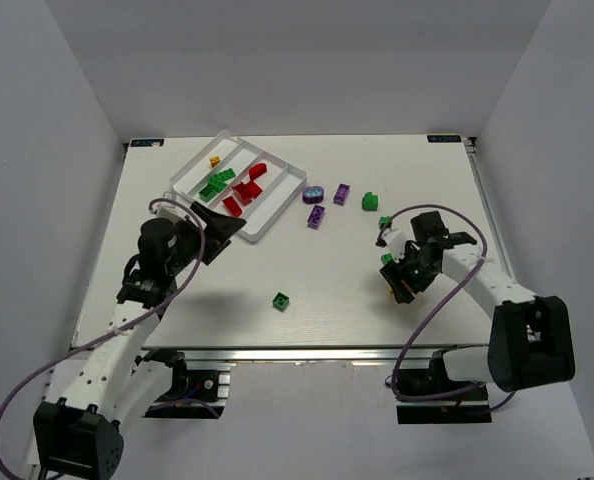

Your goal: Sort the legos into containers by color

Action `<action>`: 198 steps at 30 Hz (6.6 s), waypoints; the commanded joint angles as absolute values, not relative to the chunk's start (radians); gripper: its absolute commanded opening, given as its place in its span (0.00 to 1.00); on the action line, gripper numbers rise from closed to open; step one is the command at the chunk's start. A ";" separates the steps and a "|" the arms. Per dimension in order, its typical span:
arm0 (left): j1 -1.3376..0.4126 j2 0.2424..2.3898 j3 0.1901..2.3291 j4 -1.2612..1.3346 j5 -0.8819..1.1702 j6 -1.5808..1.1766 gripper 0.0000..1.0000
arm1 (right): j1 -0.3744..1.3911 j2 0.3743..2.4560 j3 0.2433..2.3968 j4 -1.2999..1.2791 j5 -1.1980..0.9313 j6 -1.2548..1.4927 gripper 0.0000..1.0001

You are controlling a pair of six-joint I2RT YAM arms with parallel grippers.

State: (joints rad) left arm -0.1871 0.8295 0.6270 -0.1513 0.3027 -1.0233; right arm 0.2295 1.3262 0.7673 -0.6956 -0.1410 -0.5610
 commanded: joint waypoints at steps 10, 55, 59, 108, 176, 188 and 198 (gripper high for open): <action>-0.480 1.106 0.680 0.182 0.434 -1.072 0.94 | 0.261 1.157 1.020 -0.821 -0.785 -0.973 0.00; -0.807 1.537 1.124 -0.170 0.348 -0.799 0.53 | 0.491 1.178 0.945 -0.474 -0.649 -0.758 0.00; -0.808 1.517 1.141 -0.192 0.298 -0.782 0.36 | 0.491 1.172 0.927 -0.460 -0.634 -0.735 0.00; -0.147 2.177 1.824 -0.147 -0.446 0.262 0.00 | 0.480 1.215 0.870 -0.361 -0.620 -0.667 0.00; -0.558 1.222 0.623 0.937 0.621 -1.213 0.78 | 0.555 1.040 0.830 0.290 -0.887 -0.281 0.00; -0.595 1.261 0.620 0.953 0.655 -1.250 0.78 | 0.595 1.025 0.828 0.314 -0.811 -0.285 0.00; -0.606 1.279 0.607 0.951 0.655 -1.259 0.77 | 0.618 1.031 0.828 0.345 -0.796 -0.287 0.01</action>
